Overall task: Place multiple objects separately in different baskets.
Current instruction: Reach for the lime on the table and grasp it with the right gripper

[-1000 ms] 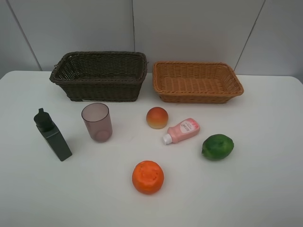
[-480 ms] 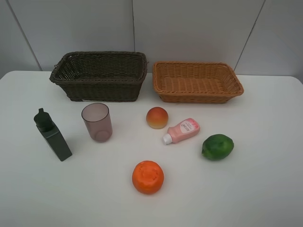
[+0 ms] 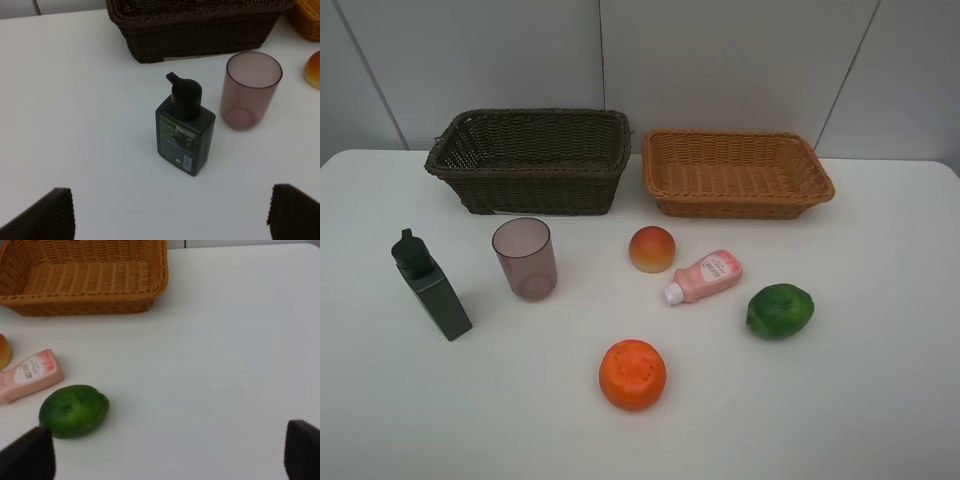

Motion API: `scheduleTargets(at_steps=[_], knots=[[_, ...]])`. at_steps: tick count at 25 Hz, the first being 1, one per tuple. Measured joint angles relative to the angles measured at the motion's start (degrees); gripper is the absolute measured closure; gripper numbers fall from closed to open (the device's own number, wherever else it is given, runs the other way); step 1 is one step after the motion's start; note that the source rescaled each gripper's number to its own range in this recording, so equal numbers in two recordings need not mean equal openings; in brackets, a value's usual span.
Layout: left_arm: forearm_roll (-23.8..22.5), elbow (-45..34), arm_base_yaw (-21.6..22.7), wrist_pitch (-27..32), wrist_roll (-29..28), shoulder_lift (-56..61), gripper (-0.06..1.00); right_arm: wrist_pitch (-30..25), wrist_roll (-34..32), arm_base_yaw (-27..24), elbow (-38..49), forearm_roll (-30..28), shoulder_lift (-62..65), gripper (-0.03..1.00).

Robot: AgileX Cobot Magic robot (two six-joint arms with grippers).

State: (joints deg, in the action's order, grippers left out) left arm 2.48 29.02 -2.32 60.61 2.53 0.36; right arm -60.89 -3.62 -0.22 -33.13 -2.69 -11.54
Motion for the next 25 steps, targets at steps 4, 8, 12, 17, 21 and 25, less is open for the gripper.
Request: scheduleTargets(at_steps=[4,8,12,17,21,25], knots=[[0.00,0.00,0.00,0.00,0.00,0.00,-0.05,0.69,0.00,0.00,-6.09,1.15,-11.96,-0.03],[0.00,0.00,0.00,0.00,0.00,0.00,-0.05,5.91,0.00,0.00,-11.15,1.89,-24.72,-0.03],[0.00,0.00,0.00,0.00,0.00,0.00,-0.05,10.73,0.00,3.10,-13.25,2.69,-36.62,-0.03],[0.00,0.00,0.00,0.00,0.00,0.00,-0.05,13.54,0.00,12.67,-16.13,2.69,-49.97,-0.03],[0.00,0.00,0.00,0.00,0.00,0.00,-0.05,13.60,0.00,17.33,-19.46,2.69,-60.46,-0.03],[0.00,0.00,0.00,0.00,0.00,0.00,-0.05,11.47,-1.22,18.17,-23.30,2.32,-69.89,-0.03]])
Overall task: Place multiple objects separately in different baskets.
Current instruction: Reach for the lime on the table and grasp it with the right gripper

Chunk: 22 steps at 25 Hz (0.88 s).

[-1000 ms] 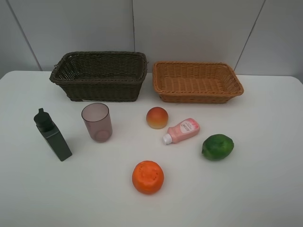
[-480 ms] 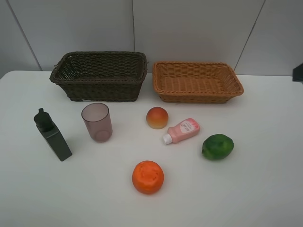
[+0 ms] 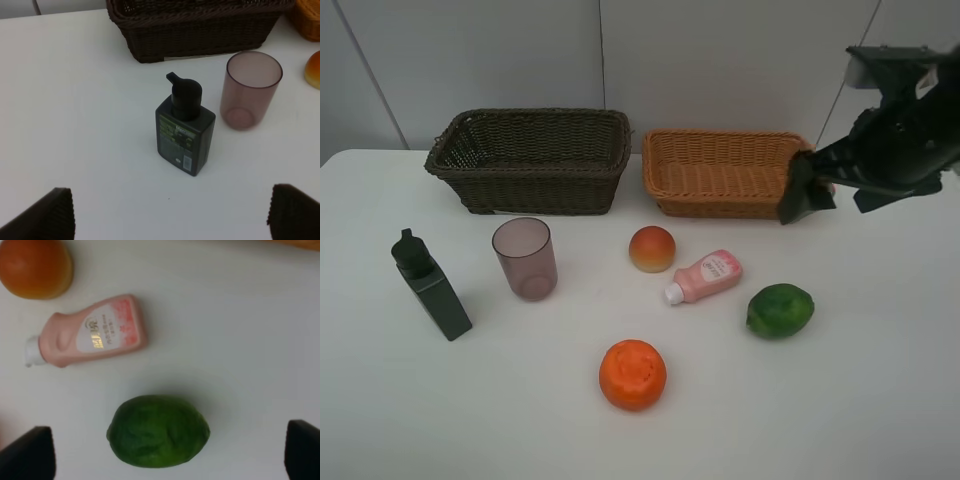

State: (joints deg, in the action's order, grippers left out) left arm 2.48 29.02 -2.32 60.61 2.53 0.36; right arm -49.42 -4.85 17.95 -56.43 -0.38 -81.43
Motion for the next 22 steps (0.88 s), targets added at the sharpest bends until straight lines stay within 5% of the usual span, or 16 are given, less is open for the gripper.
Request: scheduleTargets(at_steps=[22], knots=[[0.00,0.00,0.00,0.00,0.00,0.00,-0.05,3.86,-38.94,-1.31,3.87,-0.32,-13.80,-0.03]])
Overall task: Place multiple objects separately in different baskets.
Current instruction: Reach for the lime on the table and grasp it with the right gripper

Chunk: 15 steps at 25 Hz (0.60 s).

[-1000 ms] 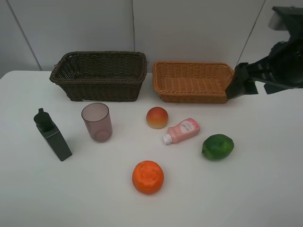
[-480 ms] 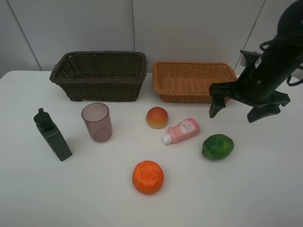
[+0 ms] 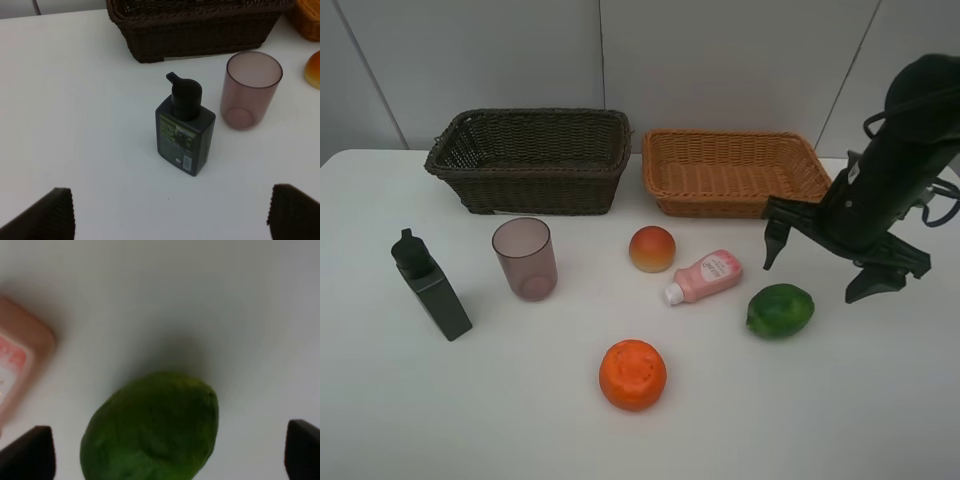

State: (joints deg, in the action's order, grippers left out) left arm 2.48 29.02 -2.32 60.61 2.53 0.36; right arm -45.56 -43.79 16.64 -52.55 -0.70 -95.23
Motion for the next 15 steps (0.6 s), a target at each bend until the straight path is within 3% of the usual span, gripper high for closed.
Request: scheduleTargets(at_steps=[6,15], knots=[[0.00,0.00,0.00,0.00,0.00,0.00,-0.05,2.27,-3.98,0.05,0.00,1.80,-2.98,-0.03],[0.00,0.00,0.00,0.00,0.00,0.00,-0.05,3.42,-4.62,0.70,0.00,4.92,-8.53,-0.03]])
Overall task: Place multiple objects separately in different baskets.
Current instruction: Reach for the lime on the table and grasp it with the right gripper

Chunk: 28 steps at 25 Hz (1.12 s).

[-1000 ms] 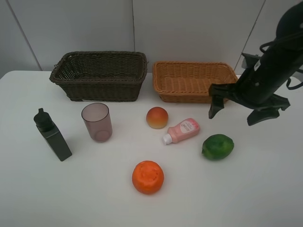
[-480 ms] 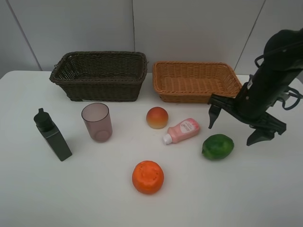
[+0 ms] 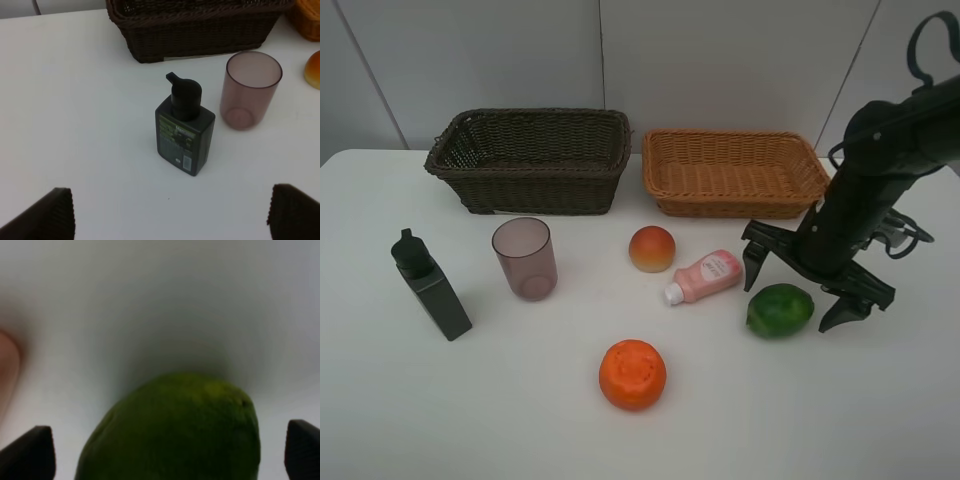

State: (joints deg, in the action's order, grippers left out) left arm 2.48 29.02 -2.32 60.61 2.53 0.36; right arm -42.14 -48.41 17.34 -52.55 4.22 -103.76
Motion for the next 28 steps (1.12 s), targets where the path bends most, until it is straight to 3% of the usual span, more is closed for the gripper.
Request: scheduleTargets(at_steps=[12,14,15,16,17,28], knots=[[0.00,0.00,0.00,0.00,0.00,0.00,-0.05,1.99,0.00,0.37,0.00,0.39,-4.62,0.00],[0.00,0.00,0.00,0.00,0.00,0.00,-0.05,2.36,0.00,0.59,0.00,0.47,-4.96,0.16],[0.00,0.00,0.00,0.00,0.00,0.00,-0.05,2.48,0.00,0.59,0.00,0.53,-5.07,0.30],[0.00,0.00,0.00,0.00,0.00,0.00,-0.05,2.75,0.00,0.59,0.00,0.76,-5.07,0.54],[0.00,0.00,0.00,0.00,0.00,0.00,-0.05,2.82,0.00,0.59,0.00,0.82,-5.07,0.58],[0.00,0.00,0.00,0.00,0.00,0.00,-0.05,3.28,0.00,0.59,0.00,1.07,-5.07,0.58]])
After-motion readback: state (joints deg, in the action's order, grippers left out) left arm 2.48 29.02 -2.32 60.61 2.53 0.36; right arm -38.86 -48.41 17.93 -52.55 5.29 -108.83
